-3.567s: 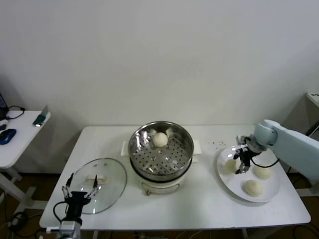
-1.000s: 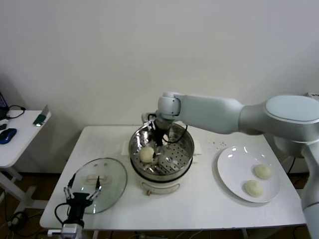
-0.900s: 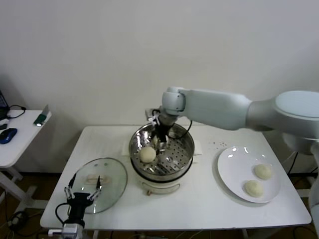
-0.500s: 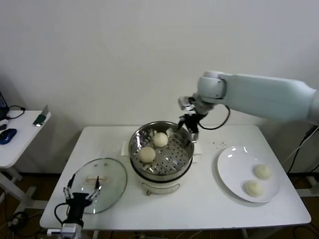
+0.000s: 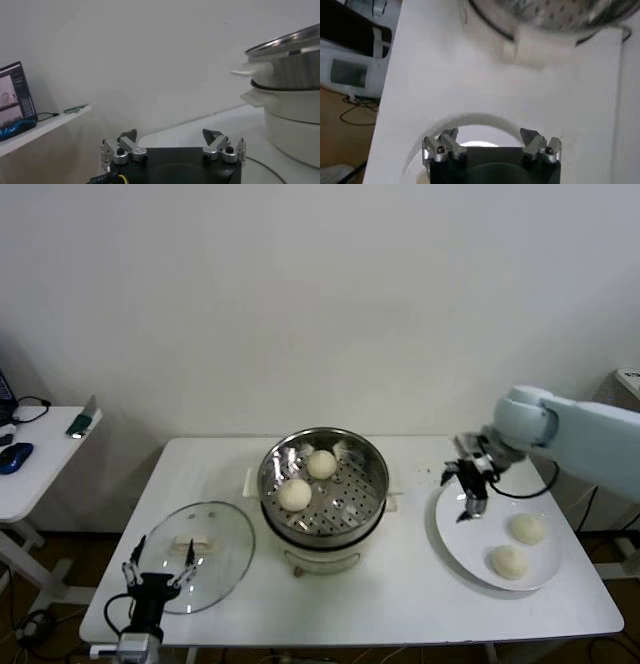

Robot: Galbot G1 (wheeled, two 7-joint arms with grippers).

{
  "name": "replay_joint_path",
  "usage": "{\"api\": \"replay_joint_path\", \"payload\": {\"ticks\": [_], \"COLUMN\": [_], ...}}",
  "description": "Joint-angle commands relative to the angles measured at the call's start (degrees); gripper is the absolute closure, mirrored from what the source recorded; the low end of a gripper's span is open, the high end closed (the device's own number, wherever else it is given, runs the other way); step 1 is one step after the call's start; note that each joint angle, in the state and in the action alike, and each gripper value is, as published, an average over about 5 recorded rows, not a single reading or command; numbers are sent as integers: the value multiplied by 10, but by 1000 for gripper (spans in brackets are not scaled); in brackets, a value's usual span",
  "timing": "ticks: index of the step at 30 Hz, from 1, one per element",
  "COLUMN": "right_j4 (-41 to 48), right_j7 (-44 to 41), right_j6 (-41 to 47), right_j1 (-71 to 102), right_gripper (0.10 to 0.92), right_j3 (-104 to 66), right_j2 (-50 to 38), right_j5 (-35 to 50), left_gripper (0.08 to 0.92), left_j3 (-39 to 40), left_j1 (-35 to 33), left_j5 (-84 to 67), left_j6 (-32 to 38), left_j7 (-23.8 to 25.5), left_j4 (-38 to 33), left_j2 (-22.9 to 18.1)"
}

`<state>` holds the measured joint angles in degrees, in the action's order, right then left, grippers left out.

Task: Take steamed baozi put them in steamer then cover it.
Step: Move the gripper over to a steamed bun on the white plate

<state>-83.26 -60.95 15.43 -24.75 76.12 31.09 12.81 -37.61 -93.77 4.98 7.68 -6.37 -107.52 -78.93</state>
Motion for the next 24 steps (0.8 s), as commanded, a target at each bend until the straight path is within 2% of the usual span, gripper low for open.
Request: {"api": "replay_joint_path", "payload": {"ticks": [1,24], "right_j4": [36,112], "right_j7": [-7,-13], "right_j6": [-15,-31], "right_j1": [212,244], "right_gripper": [203,203], "right_j3": [-146,-172], "right_j2": [-74,-19], "right_j5": [-113,-152], "left_gripper": [177,177], "left_j3": [0,-3], "left_j1": [1,1], "left_j5": [4,12], "left_j6": [-2,0], "left_j7": [0,-1], "left_j4": [3,15], "left_j2": [-5,-13]}}
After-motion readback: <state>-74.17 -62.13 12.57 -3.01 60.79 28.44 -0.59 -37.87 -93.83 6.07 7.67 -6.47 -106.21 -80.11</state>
